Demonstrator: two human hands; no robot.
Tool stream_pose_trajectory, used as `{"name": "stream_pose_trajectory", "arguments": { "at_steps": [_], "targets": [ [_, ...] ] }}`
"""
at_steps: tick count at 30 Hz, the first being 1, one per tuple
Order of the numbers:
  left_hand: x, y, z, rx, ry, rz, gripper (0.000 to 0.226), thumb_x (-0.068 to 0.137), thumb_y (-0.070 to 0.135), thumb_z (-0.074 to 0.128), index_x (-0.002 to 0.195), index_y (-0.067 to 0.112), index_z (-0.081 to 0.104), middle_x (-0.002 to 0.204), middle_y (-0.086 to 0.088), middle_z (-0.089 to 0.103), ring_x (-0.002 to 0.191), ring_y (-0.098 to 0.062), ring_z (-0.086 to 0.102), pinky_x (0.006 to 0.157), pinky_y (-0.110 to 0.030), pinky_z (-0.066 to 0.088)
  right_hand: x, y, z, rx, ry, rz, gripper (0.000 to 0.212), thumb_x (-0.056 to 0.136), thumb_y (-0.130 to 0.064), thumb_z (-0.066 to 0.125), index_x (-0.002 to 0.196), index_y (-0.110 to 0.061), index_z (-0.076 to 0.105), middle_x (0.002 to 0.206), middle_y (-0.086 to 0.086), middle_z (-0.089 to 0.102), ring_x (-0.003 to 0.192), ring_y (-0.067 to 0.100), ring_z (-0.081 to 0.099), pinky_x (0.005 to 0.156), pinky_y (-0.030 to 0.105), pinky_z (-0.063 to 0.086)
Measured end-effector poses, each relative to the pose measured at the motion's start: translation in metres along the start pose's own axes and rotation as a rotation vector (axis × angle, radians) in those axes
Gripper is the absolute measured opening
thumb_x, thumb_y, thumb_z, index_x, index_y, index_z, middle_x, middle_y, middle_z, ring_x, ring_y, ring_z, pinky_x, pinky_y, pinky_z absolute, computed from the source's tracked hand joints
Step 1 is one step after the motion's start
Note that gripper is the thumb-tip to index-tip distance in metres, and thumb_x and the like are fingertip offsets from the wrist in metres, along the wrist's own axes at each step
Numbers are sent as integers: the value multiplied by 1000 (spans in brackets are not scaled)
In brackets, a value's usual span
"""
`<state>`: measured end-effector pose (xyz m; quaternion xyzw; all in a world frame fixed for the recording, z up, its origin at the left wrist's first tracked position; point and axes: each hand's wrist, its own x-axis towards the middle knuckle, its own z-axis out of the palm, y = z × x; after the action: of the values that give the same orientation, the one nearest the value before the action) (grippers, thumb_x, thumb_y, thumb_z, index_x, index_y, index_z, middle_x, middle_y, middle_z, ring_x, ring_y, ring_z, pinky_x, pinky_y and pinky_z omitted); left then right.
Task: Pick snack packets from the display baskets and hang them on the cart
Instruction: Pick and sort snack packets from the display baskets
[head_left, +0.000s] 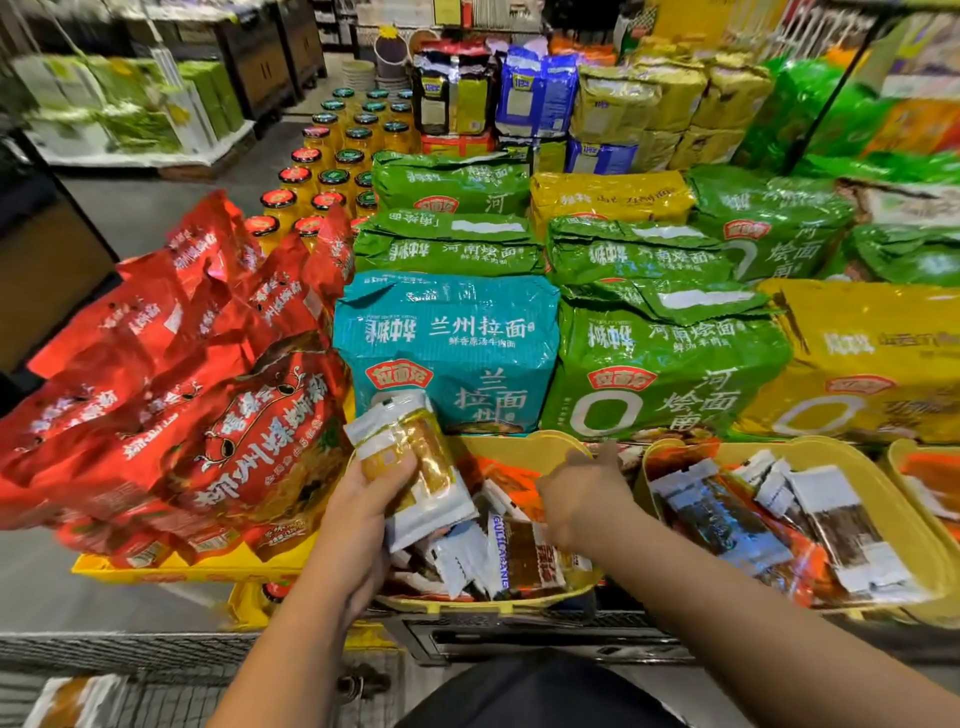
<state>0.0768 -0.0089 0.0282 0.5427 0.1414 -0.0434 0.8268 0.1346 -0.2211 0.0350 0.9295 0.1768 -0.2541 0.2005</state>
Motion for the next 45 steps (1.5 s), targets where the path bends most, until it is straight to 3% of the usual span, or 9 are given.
{"name": "stream_pose_trajectory", "arguments": {
  "at_steps": [4, 9, 15, 21, 25, 29, 35, 39, 45],
  "targets": [
    [-2, 11, -9, -10, 28, -21, 45, 90, 31, 62, 132, 17, 61, 118, -10, 74, 102, -25, 74, 78, -37, 61, 4, -18, -2, -134, -41, 44, 23, 99, -25, 52, 118, -20, 64, 123, 6, 63, 131, 36, 40, 114, 68, 2],
    [-3, 21, -24, 67, 90, 15, 38, 94, 28, 64, 131, 21, 61, 117, -9, 75, 103, -31, 73, 77, -41, 60, -10, -6, -18, -22, 68, 138, 9, 92, -19, 59, 100, -24, 58, 119, 5, 65, 122, 32, 50, 110, 55, 27],
    [-5, 12, -28, -60, 162, -1, 55, 83, 48, 61, 132, 21, 61, 122, -5, 73, 118, -28, 67, 105, -50, 48, -34, 49, -31, 949, 279, 102, 16, 86, -21, 79, 93, -33, 70, 95, -11, 62, 95, 13, 60, 74, 24, 48],
    [-6, 6, -19, -113, 69, -66, 112, 54, 83, 77, 145, 23, 49, 136, -5, 66, 124, -25, 64, 100, -43, 55, -45, 3, -39, 1857, 204, -104, 14, 86, -10, 75, 99, -15, 74, 92, 6, 75, 86, 24, 70, 82, 38, 54],
    [-5, 0, -19, 5, 61, -39, 85, 64, 35, 95, 134, 17, 50, 122, -11, 71, 109, -29, 70, 88, -45, 58, -37, -34, -39, 1625, 258, -184, 12, 91, -20, 73, 102, -22, 76, 87, -1, 76, 76, 6, 69, 75, 20, 51],
    [-3, 4, -30, -12, 94, -15, 68, 74, 13, 80, 136, 17, 53, 121, -16, 71, 113, -39, 67, 95, -54, 55, -27, -10, -26, 1441, 349, -70, 12, 93, -39, 70, 98, -31, 76, 92, -12, 74, 86, 1, 68, 83, 29, 56],
    [5, 15, -51, -4, 77, 10, 78, 68, 13, 90, 136, 22, 54, 122, -13, 72, 110, -36, 69, 97, -57, 53, 0, -17, -8, 338, -166, -50, 58, 82, -36, 80, 132, -18, 56, 120, 3, 66, 109, 26, 64, 86, 34, 54],
    [1, 16, -55, -27, 95, 7, 73, 68, 16, 81, 136, 23, 54, 119, -11, 73, 108, -36, 71, 95, -57, 54, 18, -40, 4, 294, -190, -37, 78, 81, -18, 83, 145, -23, 39, 131, 8, 62, 113, 32, 65, 86, 39, 55],
    [2, 14, -56, -25, 76, 14, 69, 72, 17, 81, 136, 24, 55, 120, -9, 73, 110, -33, 70, 96, -56, 54, 20, -22, -3, 411, -7, -135, 59, 89, -19, 73, 140, -29, 46, 133, 7, 57, 114, 30, 60, 93, 34, 50]
  ]
}}
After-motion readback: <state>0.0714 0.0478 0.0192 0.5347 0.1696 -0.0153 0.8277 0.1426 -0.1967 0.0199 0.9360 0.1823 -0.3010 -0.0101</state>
